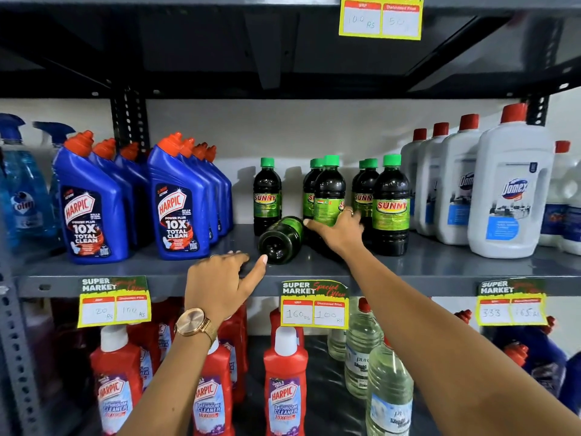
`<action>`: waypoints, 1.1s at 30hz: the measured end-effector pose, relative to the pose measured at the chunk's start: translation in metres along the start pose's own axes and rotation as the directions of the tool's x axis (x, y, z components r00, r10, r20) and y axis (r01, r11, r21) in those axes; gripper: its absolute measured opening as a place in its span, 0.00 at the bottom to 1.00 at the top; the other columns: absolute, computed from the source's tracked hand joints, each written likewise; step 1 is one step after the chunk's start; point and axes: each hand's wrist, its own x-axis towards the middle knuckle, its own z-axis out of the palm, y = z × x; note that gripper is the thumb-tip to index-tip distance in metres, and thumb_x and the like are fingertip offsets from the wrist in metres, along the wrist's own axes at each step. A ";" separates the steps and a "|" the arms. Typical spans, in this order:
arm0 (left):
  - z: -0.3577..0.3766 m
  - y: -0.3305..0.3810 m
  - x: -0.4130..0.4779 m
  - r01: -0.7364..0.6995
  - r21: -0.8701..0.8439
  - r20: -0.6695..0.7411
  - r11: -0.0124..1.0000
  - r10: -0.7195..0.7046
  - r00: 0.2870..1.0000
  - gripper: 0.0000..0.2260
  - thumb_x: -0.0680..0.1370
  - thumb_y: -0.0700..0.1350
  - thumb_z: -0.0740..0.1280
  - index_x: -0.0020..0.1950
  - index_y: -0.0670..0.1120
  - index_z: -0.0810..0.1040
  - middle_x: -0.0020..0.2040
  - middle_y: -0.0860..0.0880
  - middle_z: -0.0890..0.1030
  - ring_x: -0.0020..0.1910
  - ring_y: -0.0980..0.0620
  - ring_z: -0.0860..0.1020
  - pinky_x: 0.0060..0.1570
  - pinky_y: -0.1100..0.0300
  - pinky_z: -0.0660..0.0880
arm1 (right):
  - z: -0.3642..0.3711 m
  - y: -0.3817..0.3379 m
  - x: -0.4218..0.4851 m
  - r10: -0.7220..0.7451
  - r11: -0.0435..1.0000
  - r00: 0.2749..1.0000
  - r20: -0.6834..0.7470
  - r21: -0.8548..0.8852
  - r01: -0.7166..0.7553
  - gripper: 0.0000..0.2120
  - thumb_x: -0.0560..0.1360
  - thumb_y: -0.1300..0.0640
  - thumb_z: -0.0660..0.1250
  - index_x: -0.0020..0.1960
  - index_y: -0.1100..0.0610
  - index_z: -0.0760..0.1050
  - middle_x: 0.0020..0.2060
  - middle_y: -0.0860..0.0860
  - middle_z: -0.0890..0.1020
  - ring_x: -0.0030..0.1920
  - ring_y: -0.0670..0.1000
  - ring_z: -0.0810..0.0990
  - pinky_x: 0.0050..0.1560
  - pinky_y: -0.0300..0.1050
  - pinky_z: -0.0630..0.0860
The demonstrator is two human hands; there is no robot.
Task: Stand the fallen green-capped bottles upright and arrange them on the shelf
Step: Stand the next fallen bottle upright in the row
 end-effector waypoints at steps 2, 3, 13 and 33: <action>-0.001 0.000 0.000 0.000 0.002 0.001 1.000 0.000 1.000 0.28 0.74 0.66 0.50 0.34 0.49 0.81 0.29 0.50 0.81 0.30 0.48 0.80 0.26 0.60 0.69 | 0.000 0.000 0.001 0.024 0.988 0.999 0.049 0.152 -0.031 0.36 0.73 0.46 0.69 0.72 0.64 0.61 0.68 0.63 0.71 0.66 0.63 0.71 0.66 0.55 0.69; -0.001 0.000 0.000 0.000 0.000 0.002 1.000 0.000 1.000 0.28 0.74 0.66 0.50 0.34 0.49 0.81 0.29 0.50 0.82 0.30 0.48 0.80 0.26 0.60 0.69 | 0.000 0.001 0.001 0.036 0.980 0.998 0.046 0.195 -0.044 0.32 0.72 0.49 0.70 0.69 0.64 0.64 0.64 0.62 0.74 0.62 0.62 0.75 0.63 0.54 0.73; 0.000 0.001 0.001 0.005 -0.003 0.006 1.000 -0.005 1.000 0.27 0.74 0.65 0.51 0.33 0.48 0.80 0.29 0.50 0.81 0.29 0.48 0.80 0.25 0.60 0.70 | 0.002 0.002 0.001 0.036 0.999 0.999 0.035 -0.031 -0.035 0.51 0.68 0.35 0.70 0.76 0.65 0.55 0.73 0.63 0.62 0.72 0.65 0.63 0.71 0.59 0.63; -0.001 0.000 0.000 -0.004 0.009 0.049 1.000 0.003 0.999 0.30 0.73 0.67 0.49 0.38 0.49 0.82 0.31 0.50 0.82 0.31 0.49 0.80 0.26 0.59 0.71 | -0.011 0.001 -0.013 0.100 0.995 0.995 0.010 -0.026 -0.100 0.41 0.67 0.47 0.78 0.68 0.68 0.64 0.65 0.63 0.73 0.63 0.64 0.75 0.59 0.54 0.74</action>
